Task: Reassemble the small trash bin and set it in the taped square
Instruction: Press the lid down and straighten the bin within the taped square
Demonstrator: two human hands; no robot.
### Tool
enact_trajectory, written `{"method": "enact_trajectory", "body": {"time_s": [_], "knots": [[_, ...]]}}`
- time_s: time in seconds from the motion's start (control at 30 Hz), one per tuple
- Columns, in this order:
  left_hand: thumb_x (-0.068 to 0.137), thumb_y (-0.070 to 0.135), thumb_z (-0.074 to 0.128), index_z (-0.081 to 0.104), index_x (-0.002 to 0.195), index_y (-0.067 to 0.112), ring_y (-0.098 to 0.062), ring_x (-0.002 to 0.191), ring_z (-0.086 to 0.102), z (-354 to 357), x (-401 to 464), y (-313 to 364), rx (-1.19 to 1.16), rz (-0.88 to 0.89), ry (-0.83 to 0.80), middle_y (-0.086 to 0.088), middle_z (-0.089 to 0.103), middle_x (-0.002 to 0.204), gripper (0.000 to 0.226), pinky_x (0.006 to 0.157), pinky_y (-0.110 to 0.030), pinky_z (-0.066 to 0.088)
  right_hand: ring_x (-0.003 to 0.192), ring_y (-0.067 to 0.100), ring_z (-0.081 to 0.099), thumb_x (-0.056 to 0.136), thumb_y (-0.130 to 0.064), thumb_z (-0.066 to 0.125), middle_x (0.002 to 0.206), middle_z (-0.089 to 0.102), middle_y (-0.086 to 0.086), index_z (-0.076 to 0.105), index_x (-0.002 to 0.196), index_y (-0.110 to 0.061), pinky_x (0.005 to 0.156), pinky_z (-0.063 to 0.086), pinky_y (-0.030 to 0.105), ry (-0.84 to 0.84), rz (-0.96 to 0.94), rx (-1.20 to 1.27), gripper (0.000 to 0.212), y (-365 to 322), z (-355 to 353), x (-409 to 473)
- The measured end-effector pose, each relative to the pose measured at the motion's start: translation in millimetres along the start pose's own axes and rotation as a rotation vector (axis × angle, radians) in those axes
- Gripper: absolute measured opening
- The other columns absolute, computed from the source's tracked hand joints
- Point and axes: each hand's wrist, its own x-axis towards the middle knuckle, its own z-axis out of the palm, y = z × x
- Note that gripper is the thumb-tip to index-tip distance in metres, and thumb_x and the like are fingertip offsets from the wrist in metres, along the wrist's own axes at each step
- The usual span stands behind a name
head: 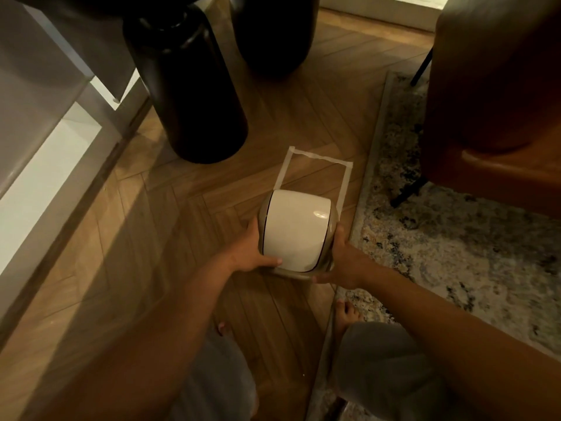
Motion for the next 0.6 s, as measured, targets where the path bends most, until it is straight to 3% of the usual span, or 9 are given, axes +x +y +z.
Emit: {"method": "enact_trajectory", "body": {"time_s": [0.1, 0.2, 0.37, 0.6], "knots": [[0.056, 0.037, 0.094, 0.007, 0.154, 0.022, -0.021, 0.140, 0.034, 0.4, 5.5, 2.2, -0.011, -0.009, 0.039, -0.004, 0.034, 0.154, 0.131, 0.113, -0.038, 0.031, 0.143, 0.033, 0.038, 0.060, -0.045, 0.094, 0.165, 0.021, 0.014, -0.032, 0.152, -0.019, 0.110, 0.042, 0.048, 0.068, -0.019, 0.139, 0.158, -1.4, 2.3, 8.0], [0.060, 0.036, 0.093, -0.002, 0.155, 0.027, -0.025, 0.142, 0.030, 3.2, 11.2, 4.9, 0.016, -0.021, 0.044, -0.006, 0.026, 0.158, 0.135, 0.115, -0.044, 0.028, 0.139, 0.034, 0.044, 0.060, -0.031, 0.097, 0.163, 0.026, 0.013, -0.029, 0.153, -0.020, 0.108, 0.044, 0.049, 0.148, -0.037, 0.180, 0.157, 3.2, 1.4, 14.5], [0.070, 0.020, 0.088, -0.014, 0.155, 0.025, -0.027, 0.144, 0.027, 8.0, 21.4, 7.4, 0.033, -0.043, 0.057, -0.008, 0.022, 0.160, 0.133, 0.117, -0.045, 0.025, 0.132, 0.034, 0.053, 0.061, -0.029, 0.096, 0.158, 0.036, 0.015, -0.027, 0.154, -0.021, 0.104, 0.047, 0.047, 0.188, -0.050, 0.154, 0.155, 12.4, -0.7, 24.6], [0.072, 0.016, 0.087, -0.010, 0.155, 0.026, -0.029, 0.143, 0.030, 4.0, 44.5, 11.9, 0.007, -0.054, 0.105, -0.009, 0.026, 0.158, 0.128, 0.115, -0.049, 0.030, 0.139, 0.033, 0.043, 0.059, -0.022, 0.097, 0.157, 0.038, 0.013, -0.029, 0.154, -0.025, 0.111, 0.041, 0.049, 0.194, -0.079, 0.232, 0.158, 17.1, -16.9, 52.5]]}}
